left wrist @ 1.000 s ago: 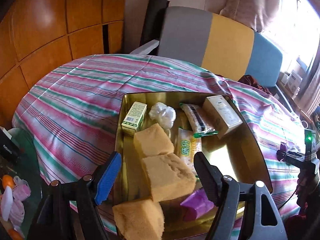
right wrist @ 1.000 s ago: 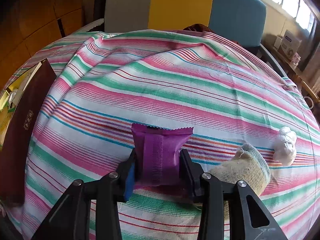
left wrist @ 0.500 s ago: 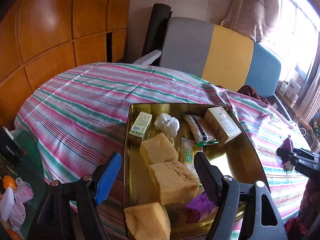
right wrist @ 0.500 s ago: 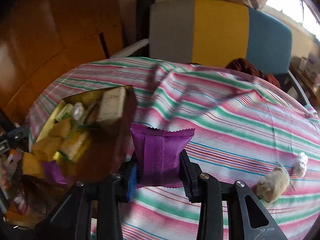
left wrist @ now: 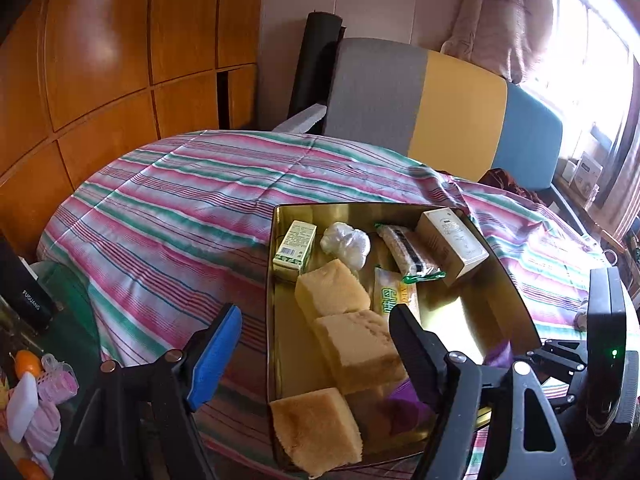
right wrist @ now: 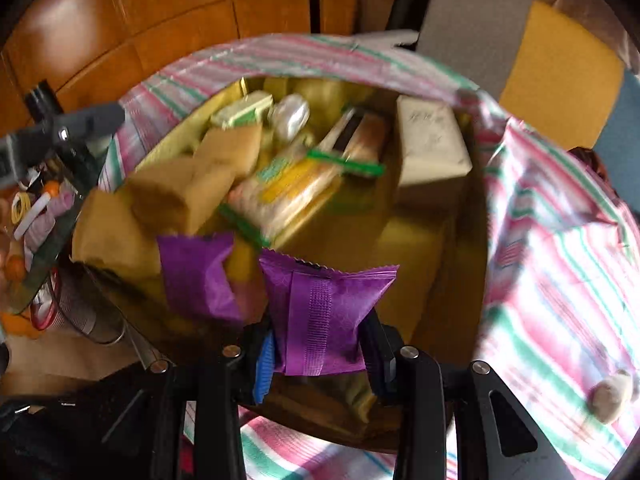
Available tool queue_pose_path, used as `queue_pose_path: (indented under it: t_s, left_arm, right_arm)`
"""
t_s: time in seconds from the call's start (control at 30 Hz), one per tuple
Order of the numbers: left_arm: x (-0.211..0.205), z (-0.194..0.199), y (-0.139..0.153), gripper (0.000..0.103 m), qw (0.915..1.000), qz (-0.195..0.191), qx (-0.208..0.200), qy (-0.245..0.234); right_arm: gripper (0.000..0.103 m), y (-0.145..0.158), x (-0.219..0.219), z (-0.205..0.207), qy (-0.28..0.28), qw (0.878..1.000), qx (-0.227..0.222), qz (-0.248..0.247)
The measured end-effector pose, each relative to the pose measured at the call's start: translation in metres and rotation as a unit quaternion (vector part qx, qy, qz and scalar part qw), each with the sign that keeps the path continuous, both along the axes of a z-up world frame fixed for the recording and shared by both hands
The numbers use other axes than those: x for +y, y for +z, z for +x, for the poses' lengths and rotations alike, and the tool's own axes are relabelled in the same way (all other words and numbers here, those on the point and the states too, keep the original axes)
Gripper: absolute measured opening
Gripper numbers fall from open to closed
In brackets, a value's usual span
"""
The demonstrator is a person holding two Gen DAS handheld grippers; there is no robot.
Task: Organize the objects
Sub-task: 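Drop the sponge into the tray, then carry the purple packet there with the right gripper, then open the right gripper over the tray and move both grippers back to the cloth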
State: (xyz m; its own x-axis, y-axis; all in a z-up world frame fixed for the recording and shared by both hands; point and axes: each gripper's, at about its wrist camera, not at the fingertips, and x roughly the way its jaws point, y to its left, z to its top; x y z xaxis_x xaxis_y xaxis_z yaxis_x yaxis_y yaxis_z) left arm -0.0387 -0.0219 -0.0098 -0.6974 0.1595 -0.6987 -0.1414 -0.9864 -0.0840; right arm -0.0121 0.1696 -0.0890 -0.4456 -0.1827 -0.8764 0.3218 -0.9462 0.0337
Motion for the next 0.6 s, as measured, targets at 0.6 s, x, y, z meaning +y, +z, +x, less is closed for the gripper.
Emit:
queue_pose_path:
  t_s: [0.6]
  left_arm:
    - [0.016,0.008,0.008,0.078,0.9996,-0.014,0.012,-0.020]
  right_arm:
    - [0.067,0.024,0.022,0.016,-0.031,0.997,0.045,-0.060]
